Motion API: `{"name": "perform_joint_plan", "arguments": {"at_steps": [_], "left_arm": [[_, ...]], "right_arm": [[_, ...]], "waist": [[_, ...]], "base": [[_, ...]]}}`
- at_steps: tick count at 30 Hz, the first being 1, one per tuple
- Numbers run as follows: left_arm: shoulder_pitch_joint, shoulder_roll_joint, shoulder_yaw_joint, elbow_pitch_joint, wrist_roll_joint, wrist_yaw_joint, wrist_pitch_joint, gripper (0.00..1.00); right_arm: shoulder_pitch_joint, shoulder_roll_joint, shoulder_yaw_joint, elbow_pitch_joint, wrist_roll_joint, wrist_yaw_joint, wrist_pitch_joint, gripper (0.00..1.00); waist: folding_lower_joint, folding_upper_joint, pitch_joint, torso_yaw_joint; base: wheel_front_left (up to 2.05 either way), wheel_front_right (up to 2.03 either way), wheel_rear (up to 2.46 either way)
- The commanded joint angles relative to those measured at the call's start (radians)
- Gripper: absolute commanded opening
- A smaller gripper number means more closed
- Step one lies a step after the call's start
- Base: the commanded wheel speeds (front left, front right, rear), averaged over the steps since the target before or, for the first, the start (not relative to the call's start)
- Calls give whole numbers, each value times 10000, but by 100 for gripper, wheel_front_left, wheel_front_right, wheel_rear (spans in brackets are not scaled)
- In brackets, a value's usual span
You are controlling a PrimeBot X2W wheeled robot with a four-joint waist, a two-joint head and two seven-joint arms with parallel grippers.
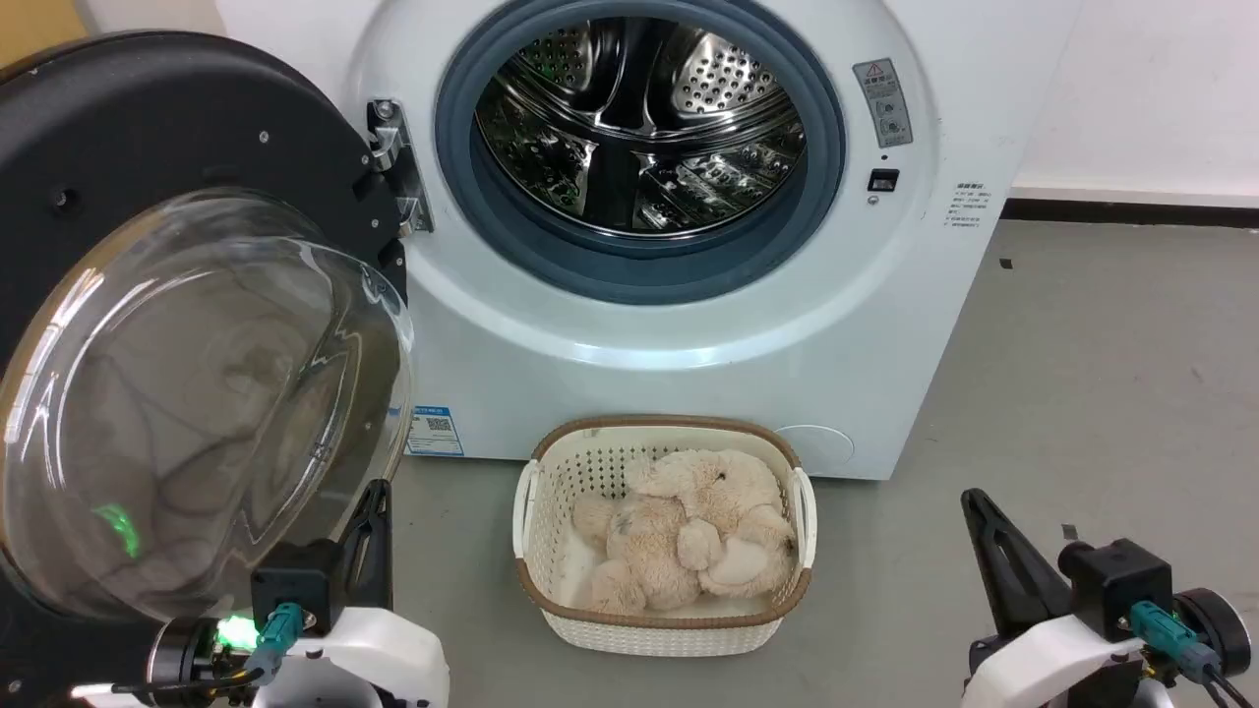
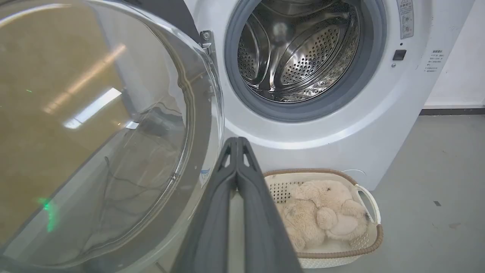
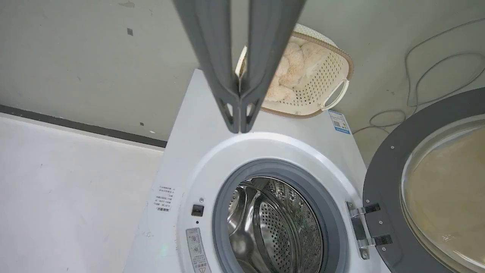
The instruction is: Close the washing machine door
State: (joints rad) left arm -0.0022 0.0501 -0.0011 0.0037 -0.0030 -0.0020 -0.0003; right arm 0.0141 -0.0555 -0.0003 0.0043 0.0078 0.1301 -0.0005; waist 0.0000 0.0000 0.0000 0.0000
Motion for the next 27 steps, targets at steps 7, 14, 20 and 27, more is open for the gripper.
{"name": "perform_joint_plan", "arguments": {"at_steps": [7,14,20,27], "left_arm": [[0,0,-6,10,-2,-2,-1,100],[24,0,-29,54,-42,20,-134,100],[51,0,-49,83,-74,40,-259,100],[82,0,-73,108,-118,72,-405,100]], "right_arm": [[6,-2,2,8,5,-2,-1,100],[14,1,2,50,91,-2,-132,100],[26,4,21,97,165,-1,-258,100],[53,7,70,152,241,-1,-405,100]], "waist": [[0,0,0,0],[0,0,0,6],[0,0,-10,46],[0,0,-33,187]], "base": [[0,0,0],[0,0,0],[0,0,0],[0,0,0]]}}
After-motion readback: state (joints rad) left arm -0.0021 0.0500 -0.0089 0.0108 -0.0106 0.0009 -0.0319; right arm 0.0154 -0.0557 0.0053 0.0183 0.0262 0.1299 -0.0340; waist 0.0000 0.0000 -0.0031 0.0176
